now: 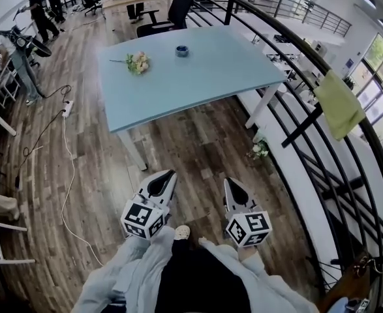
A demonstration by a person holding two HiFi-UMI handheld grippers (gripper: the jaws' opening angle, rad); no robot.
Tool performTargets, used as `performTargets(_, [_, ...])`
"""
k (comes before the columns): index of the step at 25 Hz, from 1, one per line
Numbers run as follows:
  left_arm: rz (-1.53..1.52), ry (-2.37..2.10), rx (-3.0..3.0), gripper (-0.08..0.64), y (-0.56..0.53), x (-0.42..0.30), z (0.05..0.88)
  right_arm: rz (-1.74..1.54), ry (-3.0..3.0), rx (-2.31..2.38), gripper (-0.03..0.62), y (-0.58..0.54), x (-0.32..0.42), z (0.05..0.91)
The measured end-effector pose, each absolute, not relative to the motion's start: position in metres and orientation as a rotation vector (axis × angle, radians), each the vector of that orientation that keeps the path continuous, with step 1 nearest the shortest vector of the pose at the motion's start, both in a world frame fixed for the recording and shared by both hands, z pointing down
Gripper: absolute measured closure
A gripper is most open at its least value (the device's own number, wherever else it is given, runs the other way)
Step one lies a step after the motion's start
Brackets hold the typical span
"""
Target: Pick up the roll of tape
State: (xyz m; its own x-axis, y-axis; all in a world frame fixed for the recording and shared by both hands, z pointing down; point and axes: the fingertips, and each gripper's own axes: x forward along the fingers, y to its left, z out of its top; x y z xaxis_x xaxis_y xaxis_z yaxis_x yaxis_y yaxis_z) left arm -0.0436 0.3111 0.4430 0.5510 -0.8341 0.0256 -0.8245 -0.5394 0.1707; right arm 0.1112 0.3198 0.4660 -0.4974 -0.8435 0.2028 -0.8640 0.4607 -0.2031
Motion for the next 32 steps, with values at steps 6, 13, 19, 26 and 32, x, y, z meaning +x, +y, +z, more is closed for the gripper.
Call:
performTargets(6, [-0.062,-1.367,2.638,0.534,0.286,-0.044,0.444,0.446,-2.613,1.568,0.584,0.289,0.108,0.464])
performTargets(13, [-0.044,-1.363,2.612,0.534,0.279,-0.051,0.451,0.516,-2.592,1.567,0.584,0.284,0.107,0.475])
performTargets(19, [-0.020,-1.348,2.598,0.534,0.275,-0.046,0.459,0.556,-2.583,1.566,0.584,0.276,0.113,0.480])
performTargets(26, [-0.036,-1.393,2.571,0.534,0.243,-0.044,0.464,0.546,-2.607,1.494,0.584,0.237,0.110,0.485])
performTargets(32, [-0.066,-1.499,2.539,0.534,0.187,-0.050,0.448,0.511,-2.655,1.411,0.584,0.184,0.111,0.469])
